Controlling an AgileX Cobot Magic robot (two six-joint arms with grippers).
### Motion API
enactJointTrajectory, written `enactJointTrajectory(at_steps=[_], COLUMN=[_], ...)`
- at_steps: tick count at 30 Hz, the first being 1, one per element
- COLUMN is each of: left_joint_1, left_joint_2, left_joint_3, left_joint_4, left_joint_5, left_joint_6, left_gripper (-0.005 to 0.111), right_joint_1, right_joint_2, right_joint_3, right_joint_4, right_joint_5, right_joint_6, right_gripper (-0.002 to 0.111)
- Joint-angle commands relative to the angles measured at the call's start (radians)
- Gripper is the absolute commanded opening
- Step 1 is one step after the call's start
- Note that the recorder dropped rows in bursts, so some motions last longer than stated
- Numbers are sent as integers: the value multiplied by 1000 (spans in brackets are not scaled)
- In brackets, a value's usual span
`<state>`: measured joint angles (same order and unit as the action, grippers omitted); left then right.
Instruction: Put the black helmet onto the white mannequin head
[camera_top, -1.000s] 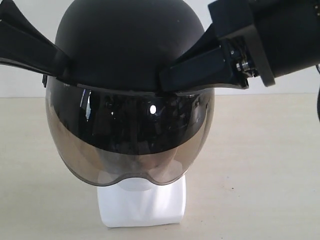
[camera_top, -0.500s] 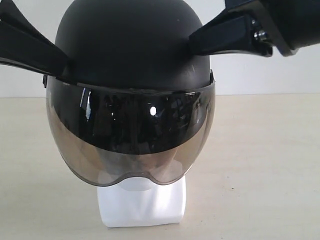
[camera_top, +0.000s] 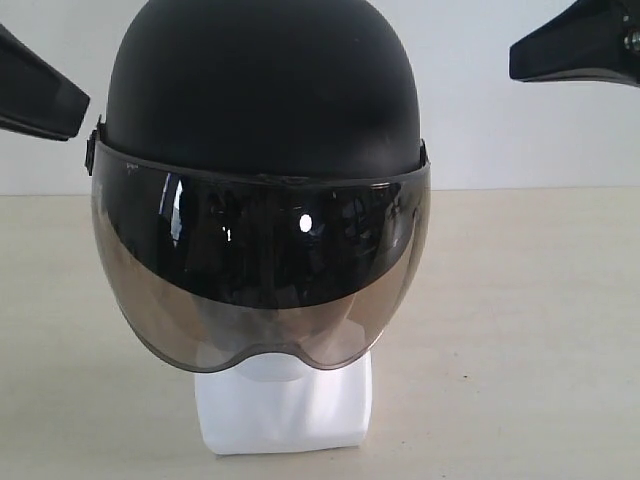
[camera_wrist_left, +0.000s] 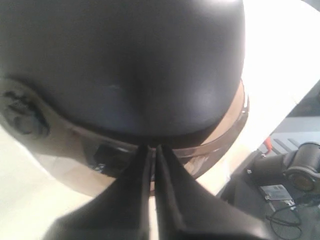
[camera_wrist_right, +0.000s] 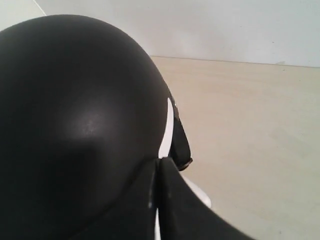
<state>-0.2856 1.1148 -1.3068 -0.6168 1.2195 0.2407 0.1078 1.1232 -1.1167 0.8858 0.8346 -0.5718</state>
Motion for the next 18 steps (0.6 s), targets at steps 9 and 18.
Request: enactJointTrajectory(at_steps=[9, 18], left_joint_1=[-3, -3], left_joint_2=[-213, -306], left_joint_3=[3, 3], left_joint_4=[82, 116], left_joint_5=[-139, -186], left_joint_6=[-140, -207], left_gripper=[4, 4], right_joint_1=[-8, -8], right_joint_2=[-43, -154], right_joint_3=[-1, -1], right_joint_4=[-64, -112], right_joint_5=[64, 96], right_joint_6=[32, 51], right_gripper=[0, 0])
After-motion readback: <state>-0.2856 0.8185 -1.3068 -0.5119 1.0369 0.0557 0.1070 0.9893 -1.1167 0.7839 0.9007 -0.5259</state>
